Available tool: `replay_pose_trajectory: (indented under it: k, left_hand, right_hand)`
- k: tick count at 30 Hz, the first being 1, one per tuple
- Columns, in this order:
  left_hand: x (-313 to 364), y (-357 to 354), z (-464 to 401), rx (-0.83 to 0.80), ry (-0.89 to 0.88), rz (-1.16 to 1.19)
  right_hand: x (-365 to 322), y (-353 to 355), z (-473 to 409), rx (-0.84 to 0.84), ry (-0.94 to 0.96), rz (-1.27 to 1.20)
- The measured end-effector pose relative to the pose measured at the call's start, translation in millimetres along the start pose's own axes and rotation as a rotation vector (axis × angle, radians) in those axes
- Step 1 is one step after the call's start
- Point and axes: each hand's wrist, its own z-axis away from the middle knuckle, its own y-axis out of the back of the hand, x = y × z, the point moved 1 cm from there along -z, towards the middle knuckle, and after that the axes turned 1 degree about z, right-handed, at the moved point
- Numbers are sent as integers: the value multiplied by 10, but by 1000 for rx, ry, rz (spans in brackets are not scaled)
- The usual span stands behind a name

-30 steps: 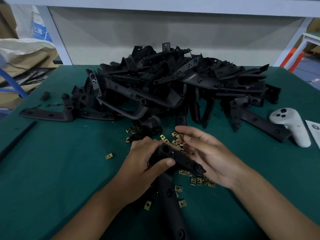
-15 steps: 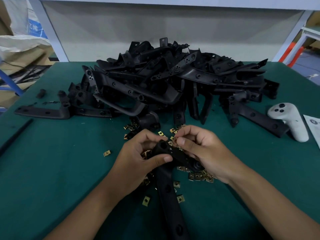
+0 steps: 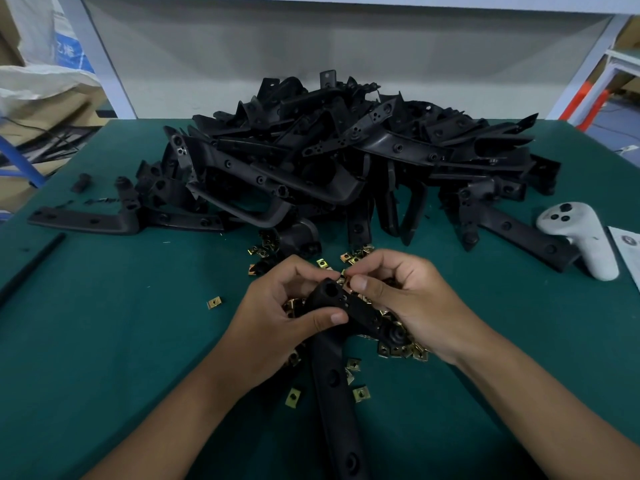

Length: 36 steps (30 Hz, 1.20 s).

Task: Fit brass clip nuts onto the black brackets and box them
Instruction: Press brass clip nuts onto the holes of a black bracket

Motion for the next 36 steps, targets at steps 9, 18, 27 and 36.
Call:
replay_pose_trajectory:
  k: [9,18,27,36]
  left_hand:
    - [-8,14,5,0,-1,10]
    - [-37,11,-1,12,-1,-51]
    - [-66,27,14,144,-73,-163]
    - [-75,87,-13,96,10,-179]
  right_hand:
    - [-6,25,2,-16,-25,33]
    - [-22,37,23,-65,-44,10]
    - [28,15,20,-65,-104,-57]
    - [93,150,-69,23,-204,-529]
